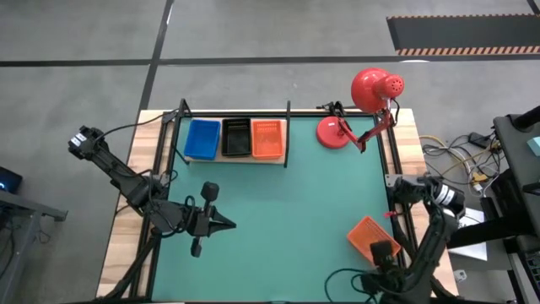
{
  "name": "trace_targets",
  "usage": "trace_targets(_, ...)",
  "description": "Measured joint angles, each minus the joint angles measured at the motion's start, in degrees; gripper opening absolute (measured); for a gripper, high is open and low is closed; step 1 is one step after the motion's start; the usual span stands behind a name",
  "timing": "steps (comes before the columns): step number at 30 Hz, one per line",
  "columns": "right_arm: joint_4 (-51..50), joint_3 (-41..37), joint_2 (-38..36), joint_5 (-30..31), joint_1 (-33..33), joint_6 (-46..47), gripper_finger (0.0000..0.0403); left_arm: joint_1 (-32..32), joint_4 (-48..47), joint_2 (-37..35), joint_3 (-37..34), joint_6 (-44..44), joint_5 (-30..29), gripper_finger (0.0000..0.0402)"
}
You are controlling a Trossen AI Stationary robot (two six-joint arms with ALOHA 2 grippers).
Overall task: Stack baskets on shelf by color
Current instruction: Stack the orange bin on top of the orange bins on the shelf
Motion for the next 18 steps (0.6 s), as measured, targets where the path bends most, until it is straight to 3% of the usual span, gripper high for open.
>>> trace_targets(11,1.5,-4.9,0.0,0.0,2.1,2.3,0.0159,0.0,0.2,0.0,0.0,2.3,-1.1,0.0000)
trace_targets(18,10.4,-10.4,0.1,0.0,1.3,-2.0,0.0133,0.1,0.5,0.0,0.0,2.7,-1.3,0.0000)
